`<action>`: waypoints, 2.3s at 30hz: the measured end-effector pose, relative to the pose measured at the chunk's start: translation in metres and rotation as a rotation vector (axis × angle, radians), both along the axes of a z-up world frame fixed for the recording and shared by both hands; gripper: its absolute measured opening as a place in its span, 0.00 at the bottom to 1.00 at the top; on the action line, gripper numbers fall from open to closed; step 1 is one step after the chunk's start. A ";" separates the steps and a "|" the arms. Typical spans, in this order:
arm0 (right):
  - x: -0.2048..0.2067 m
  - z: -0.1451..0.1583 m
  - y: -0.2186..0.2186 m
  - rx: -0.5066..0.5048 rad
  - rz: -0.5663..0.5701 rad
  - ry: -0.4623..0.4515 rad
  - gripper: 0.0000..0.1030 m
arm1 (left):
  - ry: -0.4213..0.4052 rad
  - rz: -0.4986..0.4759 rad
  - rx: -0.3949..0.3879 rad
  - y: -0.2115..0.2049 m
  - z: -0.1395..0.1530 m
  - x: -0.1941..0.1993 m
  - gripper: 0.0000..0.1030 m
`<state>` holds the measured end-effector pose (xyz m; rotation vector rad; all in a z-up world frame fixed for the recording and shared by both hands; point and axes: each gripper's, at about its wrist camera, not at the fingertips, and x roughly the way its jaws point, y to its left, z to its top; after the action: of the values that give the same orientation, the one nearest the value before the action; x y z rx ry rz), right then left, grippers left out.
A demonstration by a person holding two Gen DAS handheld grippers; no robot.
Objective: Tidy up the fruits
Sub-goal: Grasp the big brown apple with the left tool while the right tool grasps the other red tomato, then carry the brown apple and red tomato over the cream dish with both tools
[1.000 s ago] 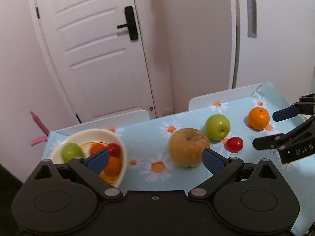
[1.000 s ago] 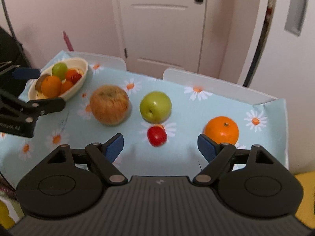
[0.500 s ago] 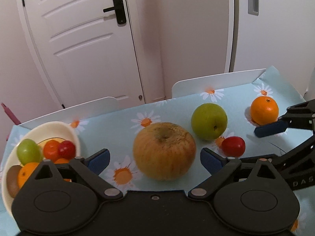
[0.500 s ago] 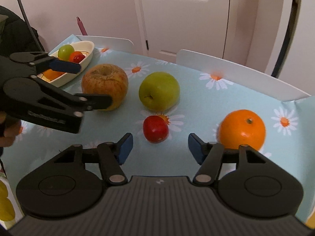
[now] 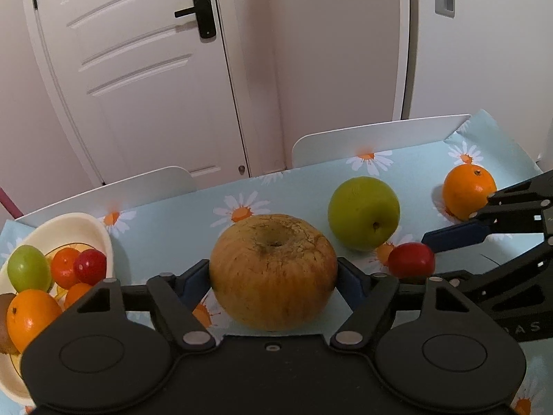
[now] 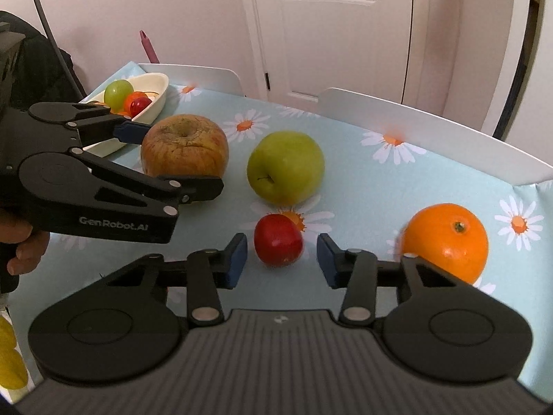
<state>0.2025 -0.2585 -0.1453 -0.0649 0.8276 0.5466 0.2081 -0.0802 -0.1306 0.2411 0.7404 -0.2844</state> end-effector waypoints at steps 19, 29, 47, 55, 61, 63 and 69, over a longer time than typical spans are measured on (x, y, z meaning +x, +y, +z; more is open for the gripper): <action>-0.001 0.006 0.002 0.000 0.025 -0.030 0.43 | 0.003 0.012 0.019 0.002 0.003 -0.013 0.77; -0.012 0.023 0.003 0.009 0.018 -0.063 0.43 | -0.019 0.050 0.003 0.010 0.019 -0.033 0.77; -0.028 0.091 0.058 0.050 0.085 -0.130 0.43 | -0.112 0.211 -0.041 0.072 0.088 -0.078 0.77; -0.026 0.112 0.110 0.063 0.103 -0.148 0.43 | -0.123 0.254 -0.044 0.121 0.105 -0.079 0.77; -0.017 0.118 0.152 0.071 0.087 -0.142 0.43 | -0.123 0.268 -0.041 0.161 0.109 -0.067 0.77; -0.015 0.118 0.162 0.073 0.081 -0.138 0.43 | -0.119 0.268 -0.037 0.174 0.108 -0.061 0.77; -0.001 0.116 0.198 0.069 0.064 -0.128 0.43 | -0.096 0.267 -0.024 0.210 0.098 -0.038 0.77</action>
<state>0.2018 -0.0607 -0.0291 -0.0619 0.6836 0.6244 0.1702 0.1294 -0.0323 0.1299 0.6647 -0.0280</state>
